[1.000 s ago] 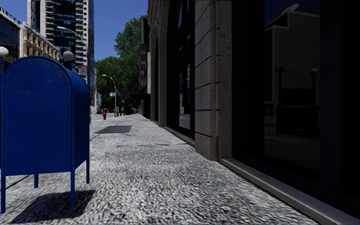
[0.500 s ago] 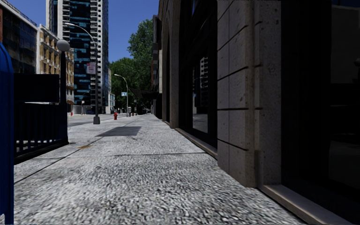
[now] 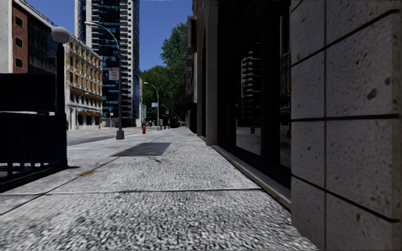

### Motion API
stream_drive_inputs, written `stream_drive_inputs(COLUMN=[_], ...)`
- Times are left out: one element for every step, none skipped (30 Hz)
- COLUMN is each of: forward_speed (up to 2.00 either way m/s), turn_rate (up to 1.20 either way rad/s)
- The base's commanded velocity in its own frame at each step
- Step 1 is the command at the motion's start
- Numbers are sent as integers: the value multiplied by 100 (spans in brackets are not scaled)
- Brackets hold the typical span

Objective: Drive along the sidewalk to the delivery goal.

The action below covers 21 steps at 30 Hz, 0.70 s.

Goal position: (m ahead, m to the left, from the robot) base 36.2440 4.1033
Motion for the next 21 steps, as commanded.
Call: stream_drive_inputs(forward_speed=[200, 200, 200, 200, 200, 200, 200, 200, 200, 200, 200, 200, 200, 200, 200, 200, 200, 200, 200, 200, 200], turn_rate=[52, 52, 52, 52, 52, 52, 52, 52, 52, 52, 52, 52, 52, 52, 44, 44, 25, 0, 0, 0, 0])
